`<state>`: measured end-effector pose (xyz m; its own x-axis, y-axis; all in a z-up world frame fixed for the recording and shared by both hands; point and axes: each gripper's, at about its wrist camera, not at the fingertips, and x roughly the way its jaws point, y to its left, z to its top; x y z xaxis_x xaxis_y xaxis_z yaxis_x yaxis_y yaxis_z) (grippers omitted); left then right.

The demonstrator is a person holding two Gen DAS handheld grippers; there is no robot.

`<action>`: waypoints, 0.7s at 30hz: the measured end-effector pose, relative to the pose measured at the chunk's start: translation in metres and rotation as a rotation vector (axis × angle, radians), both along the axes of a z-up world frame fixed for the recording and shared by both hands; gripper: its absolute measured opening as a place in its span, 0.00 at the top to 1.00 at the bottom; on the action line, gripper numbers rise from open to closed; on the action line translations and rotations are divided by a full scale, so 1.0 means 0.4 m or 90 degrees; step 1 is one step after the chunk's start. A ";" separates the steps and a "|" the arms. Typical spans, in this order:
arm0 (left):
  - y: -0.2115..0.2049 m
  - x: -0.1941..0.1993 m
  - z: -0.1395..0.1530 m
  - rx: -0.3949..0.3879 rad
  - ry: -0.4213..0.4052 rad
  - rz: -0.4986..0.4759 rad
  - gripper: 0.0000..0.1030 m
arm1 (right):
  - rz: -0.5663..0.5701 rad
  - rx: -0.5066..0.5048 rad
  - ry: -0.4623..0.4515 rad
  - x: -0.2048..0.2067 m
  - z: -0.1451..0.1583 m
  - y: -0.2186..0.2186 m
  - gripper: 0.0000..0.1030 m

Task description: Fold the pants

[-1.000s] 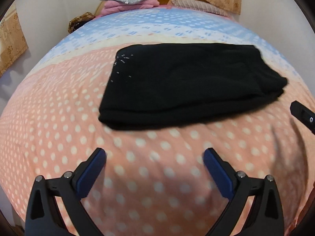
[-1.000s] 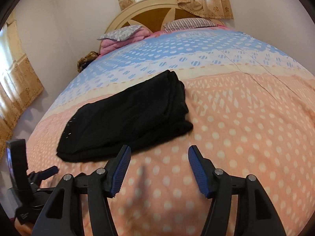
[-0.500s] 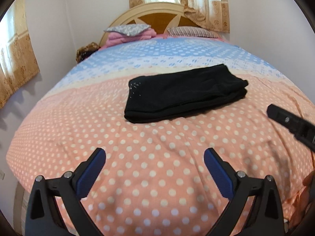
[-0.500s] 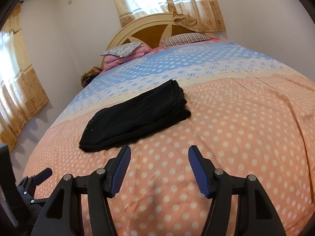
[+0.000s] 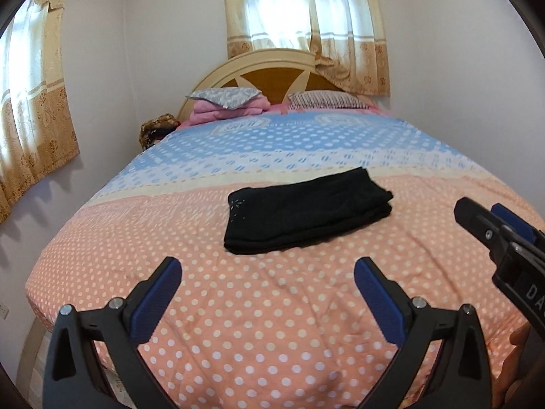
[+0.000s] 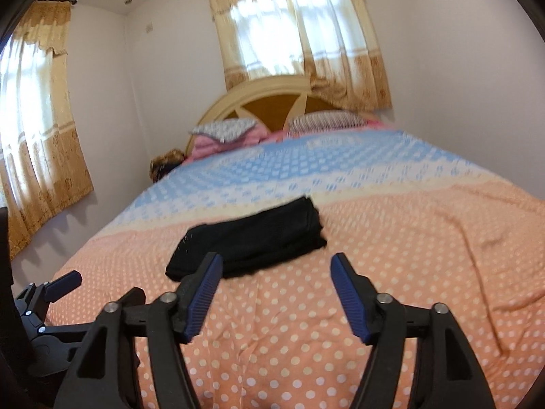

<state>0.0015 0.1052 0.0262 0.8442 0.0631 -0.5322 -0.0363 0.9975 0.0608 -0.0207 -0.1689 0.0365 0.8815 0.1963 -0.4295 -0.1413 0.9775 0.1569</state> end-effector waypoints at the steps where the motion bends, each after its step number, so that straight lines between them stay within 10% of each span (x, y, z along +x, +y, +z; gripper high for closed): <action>1: -0.003 -0.003 0.001 -0.004 -0.002 -0.003 0.00 | -0.003 0.000 -0.009 -0.010 0.006 -0.002 0.31; 21: -0.022 -0.015 -0.005 -0.013 0.002 -0.009 0.00 | -0.009 0.016 -0.027 -0.046 0.017 -0.021 0.31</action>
